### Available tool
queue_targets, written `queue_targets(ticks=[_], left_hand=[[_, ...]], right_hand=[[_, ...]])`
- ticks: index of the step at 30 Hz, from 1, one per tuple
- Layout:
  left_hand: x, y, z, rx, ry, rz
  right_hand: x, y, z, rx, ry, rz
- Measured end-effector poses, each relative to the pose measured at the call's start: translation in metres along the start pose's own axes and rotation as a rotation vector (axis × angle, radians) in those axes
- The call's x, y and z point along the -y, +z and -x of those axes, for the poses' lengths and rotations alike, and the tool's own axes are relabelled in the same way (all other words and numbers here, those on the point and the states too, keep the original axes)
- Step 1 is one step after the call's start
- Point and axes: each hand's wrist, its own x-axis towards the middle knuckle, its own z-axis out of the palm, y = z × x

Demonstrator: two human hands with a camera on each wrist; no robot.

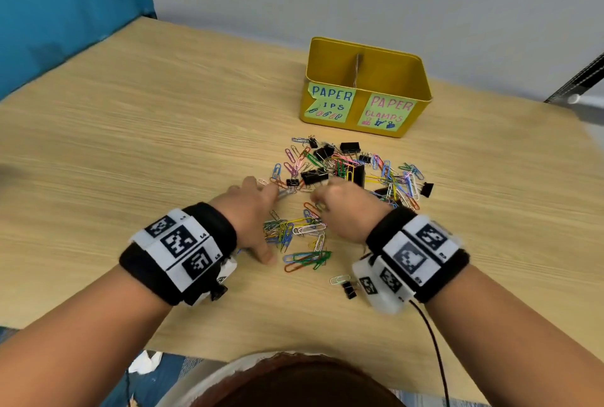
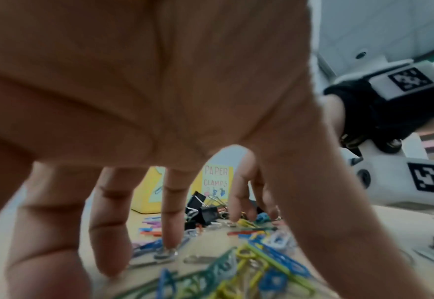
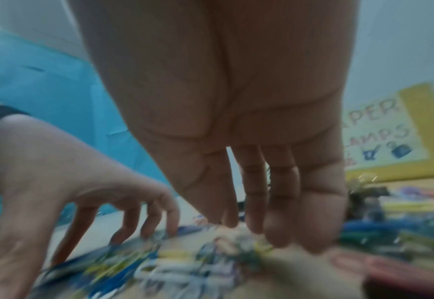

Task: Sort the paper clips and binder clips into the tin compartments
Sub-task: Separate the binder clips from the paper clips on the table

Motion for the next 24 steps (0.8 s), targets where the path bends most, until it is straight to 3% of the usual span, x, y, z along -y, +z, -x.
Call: queue_targets(ticks=[5,9,12,20,24], left_hand=[[-0.004,0.009,0.000,-0.021,0.139,0.153],[0.012,0.009,0.007,-0.037,0.103,0.134],[0.013,0.011,0.010,-0.003,0.093,0.089],[-0.004,0.011,-0.001,-0.038,0.195,0.142],[-0.003,0.013,0.011,0.026,0.168,0.114]], right_hand=[[0.019,0.019,0.006,0.108,-0.114,-0.020],[0.000,0.014,0.037,0.093,-0.055,-0.100],[-0.010,0.017,0.050,0.181,-0.004,-0.048],[-0.004,0.015,0.020,0.053,-0.009,-0.029],[0.004,0.006,0.027,0.122,-0.024,-0.038]])
